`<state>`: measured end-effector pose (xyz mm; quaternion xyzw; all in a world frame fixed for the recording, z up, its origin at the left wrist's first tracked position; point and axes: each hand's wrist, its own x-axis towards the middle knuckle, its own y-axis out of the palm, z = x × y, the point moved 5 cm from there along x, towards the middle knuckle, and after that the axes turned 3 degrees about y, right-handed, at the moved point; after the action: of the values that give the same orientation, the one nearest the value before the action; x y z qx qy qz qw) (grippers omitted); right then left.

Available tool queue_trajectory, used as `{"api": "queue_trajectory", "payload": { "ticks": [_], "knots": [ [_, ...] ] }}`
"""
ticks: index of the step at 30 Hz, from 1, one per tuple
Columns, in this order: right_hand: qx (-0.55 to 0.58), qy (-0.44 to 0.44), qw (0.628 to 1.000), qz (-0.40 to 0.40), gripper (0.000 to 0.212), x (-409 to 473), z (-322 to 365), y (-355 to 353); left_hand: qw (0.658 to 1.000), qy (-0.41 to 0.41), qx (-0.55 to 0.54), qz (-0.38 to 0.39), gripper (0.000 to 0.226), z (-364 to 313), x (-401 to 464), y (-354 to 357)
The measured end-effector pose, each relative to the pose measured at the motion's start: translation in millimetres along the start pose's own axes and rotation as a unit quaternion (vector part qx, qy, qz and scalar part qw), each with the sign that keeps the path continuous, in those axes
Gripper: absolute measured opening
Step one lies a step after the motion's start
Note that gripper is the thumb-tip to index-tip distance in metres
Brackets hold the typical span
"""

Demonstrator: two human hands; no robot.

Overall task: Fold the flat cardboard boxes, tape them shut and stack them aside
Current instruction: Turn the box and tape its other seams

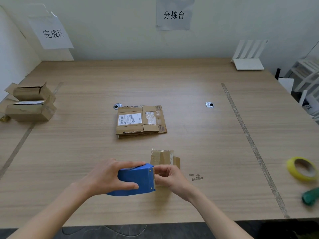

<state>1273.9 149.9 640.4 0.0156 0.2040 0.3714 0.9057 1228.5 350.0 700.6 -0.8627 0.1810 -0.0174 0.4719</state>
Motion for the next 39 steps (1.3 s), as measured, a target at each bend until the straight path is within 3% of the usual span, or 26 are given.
{"api": "queue_trajectory", "payload": {
  "ticks": [16, 27, 32, 39],
  "knots": [
    [0.021, 0.014, 1.000, 0.000, 0.030, 9.6, -4.0, 2.2, 0.999, 0.005, -0.032, 0.010, 0.067, 12.6, 1.3, 3.2],
    [-0.042, 0.030, 0.998, -0.022, 0.026, 25.4, -6.1, -0.6, 0.999, 0.012, -0.036, 0.014, 0.068, 8.8, 8.7, 2.6],
    [-0.027, 0.056, 0.995, 0.076, 0.030, 24.9, -4.6, 9.8, 0.999, 0.009, -0.044, 0.008, 0.067, 11.3, 10.7, 0.4],
    [-0.007, 0.072, 0.996, 0.051, 0.030, 35.5, -13.2, 0.1, 0.999, 0.010, -0.052, 0.006, 0.068, 16.5, 10.1, -0.7]
  ]
}}
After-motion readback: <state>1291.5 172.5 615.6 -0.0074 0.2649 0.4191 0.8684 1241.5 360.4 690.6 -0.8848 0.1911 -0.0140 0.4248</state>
